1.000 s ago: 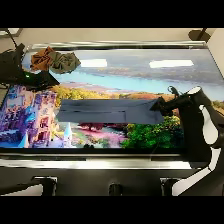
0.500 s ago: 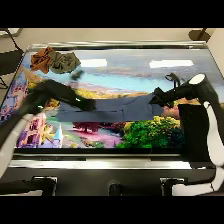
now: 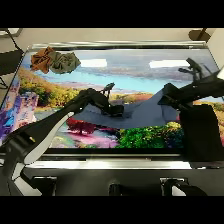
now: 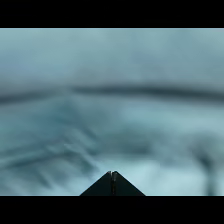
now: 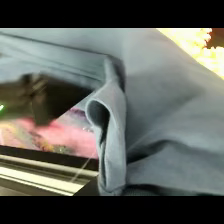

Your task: Fold the shirts.

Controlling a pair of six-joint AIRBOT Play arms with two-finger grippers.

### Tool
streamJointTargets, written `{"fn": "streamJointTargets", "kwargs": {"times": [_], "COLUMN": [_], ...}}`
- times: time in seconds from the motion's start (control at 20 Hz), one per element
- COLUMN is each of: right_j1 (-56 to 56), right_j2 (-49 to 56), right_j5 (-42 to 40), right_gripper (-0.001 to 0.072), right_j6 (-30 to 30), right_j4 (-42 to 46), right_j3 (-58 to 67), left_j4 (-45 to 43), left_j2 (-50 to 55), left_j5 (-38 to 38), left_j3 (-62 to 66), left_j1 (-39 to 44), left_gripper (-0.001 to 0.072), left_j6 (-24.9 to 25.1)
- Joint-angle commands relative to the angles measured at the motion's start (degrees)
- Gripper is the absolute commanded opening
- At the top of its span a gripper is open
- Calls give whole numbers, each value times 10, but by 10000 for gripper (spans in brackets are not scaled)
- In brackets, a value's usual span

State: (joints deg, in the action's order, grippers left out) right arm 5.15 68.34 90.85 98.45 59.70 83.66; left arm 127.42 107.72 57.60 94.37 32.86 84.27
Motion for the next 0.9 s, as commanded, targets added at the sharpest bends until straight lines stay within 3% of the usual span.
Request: {"fn": "streamJointTargets", "kwargs": {"times": [0.0,0.2,0.35,0.5,0.65,0.85], "right_j1": [-2,-2,-2,-2,-22,-103], "right_j2": [-70,-115,-112,-76,-25,70], "right_j5": [39,66,65,48,-24,-137], "right_gripper": [34,35,34,33,32,32], "right_j6": [45,75,75,67,46,28], "right_j4": [10,11,16,-16,-73,-152], "right_j3": [1,1,1,1,1,1], "left_j4": [85,171,164,55,-68,-116], "left_j2": [52,75,73,21,-86,-230], "left_j5": [13,-91,-108,-62,-28,-23], "left_j3": [24,24,24,24,24,24], "left_j1": [22,90,98,33,-66,-192], "left_gripper": [28,28,25,25,25,26], "left_j6": [-39,-40,-38,-37,-31,-10]}}
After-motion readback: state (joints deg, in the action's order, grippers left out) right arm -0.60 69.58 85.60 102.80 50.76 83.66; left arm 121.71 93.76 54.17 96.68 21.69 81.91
